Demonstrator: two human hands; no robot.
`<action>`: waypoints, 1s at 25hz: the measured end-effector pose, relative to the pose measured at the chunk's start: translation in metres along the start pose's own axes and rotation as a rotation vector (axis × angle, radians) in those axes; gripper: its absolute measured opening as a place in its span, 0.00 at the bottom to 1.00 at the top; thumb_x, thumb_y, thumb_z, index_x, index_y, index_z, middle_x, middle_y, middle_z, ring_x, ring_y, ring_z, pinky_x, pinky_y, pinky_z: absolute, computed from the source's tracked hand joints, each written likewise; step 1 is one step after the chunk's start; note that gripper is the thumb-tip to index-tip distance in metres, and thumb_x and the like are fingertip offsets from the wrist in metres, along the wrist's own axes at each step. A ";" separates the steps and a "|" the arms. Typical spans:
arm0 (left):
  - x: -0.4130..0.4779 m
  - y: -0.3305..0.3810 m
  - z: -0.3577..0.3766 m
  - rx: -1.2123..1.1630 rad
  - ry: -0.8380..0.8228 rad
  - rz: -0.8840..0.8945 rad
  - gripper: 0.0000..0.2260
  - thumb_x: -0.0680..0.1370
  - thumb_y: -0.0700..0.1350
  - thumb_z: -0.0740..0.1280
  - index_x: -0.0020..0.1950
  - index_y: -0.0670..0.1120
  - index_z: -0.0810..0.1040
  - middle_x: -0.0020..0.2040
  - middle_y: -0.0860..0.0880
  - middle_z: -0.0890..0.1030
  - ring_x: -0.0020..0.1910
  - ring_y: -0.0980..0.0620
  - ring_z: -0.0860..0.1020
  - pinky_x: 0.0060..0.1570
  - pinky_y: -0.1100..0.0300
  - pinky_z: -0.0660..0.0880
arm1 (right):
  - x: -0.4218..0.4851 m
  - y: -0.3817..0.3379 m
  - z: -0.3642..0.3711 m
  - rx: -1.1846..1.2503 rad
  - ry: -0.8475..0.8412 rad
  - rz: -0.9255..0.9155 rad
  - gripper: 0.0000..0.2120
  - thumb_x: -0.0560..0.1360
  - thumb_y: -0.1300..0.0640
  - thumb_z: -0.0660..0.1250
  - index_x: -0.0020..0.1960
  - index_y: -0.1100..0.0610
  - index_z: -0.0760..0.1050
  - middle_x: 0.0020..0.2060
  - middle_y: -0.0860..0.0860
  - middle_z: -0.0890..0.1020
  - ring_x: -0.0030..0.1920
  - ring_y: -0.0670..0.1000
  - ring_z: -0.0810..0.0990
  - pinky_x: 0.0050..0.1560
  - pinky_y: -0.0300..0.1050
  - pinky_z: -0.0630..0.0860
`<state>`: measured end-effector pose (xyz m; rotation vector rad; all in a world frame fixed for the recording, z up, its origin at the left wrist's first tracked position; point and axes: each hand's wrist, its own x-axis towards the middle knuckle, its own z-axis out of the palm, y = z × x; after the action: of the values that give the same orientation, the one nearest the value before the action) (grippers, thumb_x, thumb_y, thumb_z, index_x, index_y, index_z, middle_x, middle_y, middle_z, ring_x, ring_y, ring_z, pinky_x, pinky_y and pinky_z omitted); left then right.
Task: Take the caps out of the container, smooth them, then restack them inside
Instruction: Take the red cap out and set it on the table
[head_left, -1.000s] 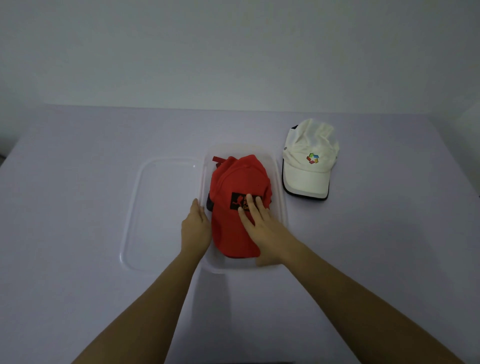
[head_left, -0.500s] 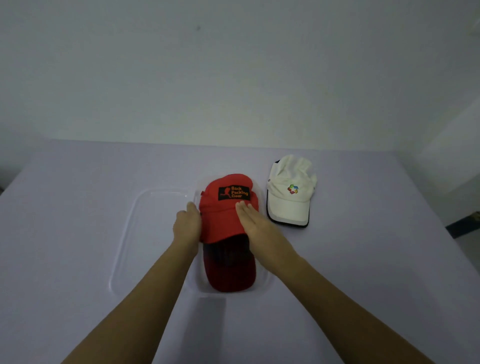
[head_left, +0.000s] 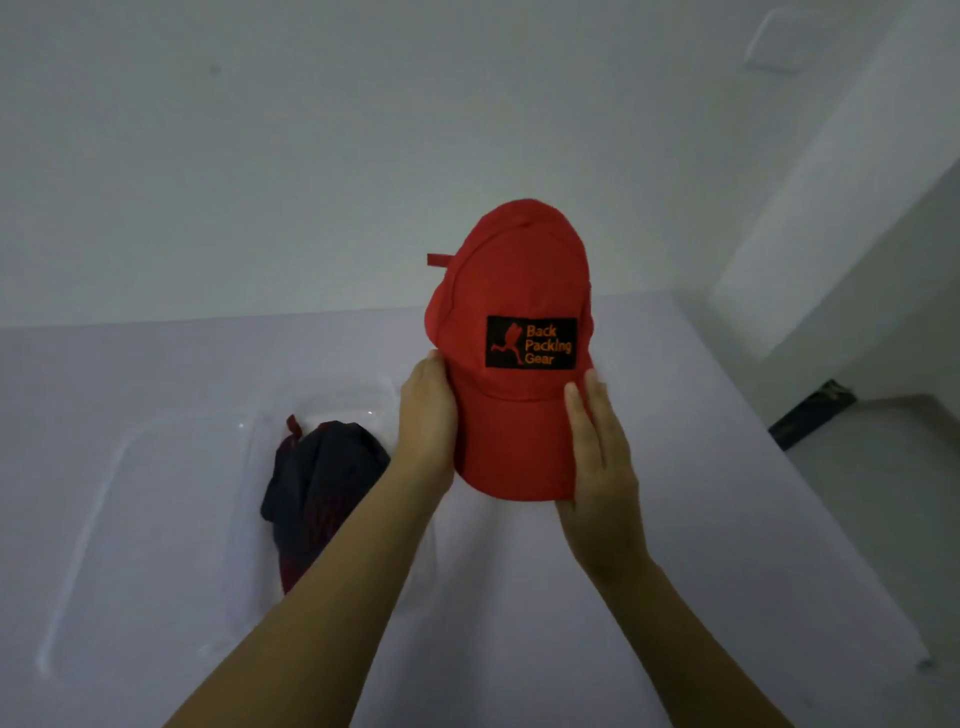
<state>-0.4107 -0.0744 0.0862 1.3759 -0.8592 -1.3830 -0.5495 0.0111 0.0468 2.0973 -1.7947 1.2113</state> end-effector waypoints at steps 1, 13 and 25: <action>-0.002 -0.012 0.020 -0.002 -0.040 -0.012 0.18 0.76 0.53 0.52 0.50 0.53 0.80 0.54 0.48 0.82 0.55 0.49 0.79 0.59 0.48 0.75 | -0.008 0.021 -0.005 -0.026 -0.010 0.053 0.23 0.81 0.50 0.51 0.73 0.60 0.56 0.72 0.59 0.61 0.72 0.59 0.61 0.68 0.55 0.63; -0.007 -0.171 0.109 0.511 -0.191 -0.248 0.09 0.78 0.37 0.54 0.46 0.46 0.73 0.38 0.54 0.73 0.40 0.51 0.72 0.34 0.64 0.68 | -0.133 0.167 0.010 -0.157 -0.453 0.294 0.59 0.58 0.78 0.72 0.76 0.51 0.42 0.68 0.60 0.70 0.64 0.62 0.74 0.48 0.44 0.79; -0.005 -0.120 0.087 0.655 -0.265 -0.044 0.17 0.81 0.41 0.54 0.70 0.42 0.68 0.68 0.46 0.72 0.68 0.47 0.69 0.67 0.57 0.63 | -0.109 0.168 0.002 -0.053 -0.503 0.311 0.41 0.64 0.74 0.64 0.74 0.56 0.57 0.73 0.56 0.62 0.71 0.56 0.65 0.62 0.44 0.71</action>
<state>-0.5144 -0.0485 -0.0163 1.7165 -1.5636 -1.3955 -0.6924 0.0468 -0.0883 2.3012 -2.4043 0.7056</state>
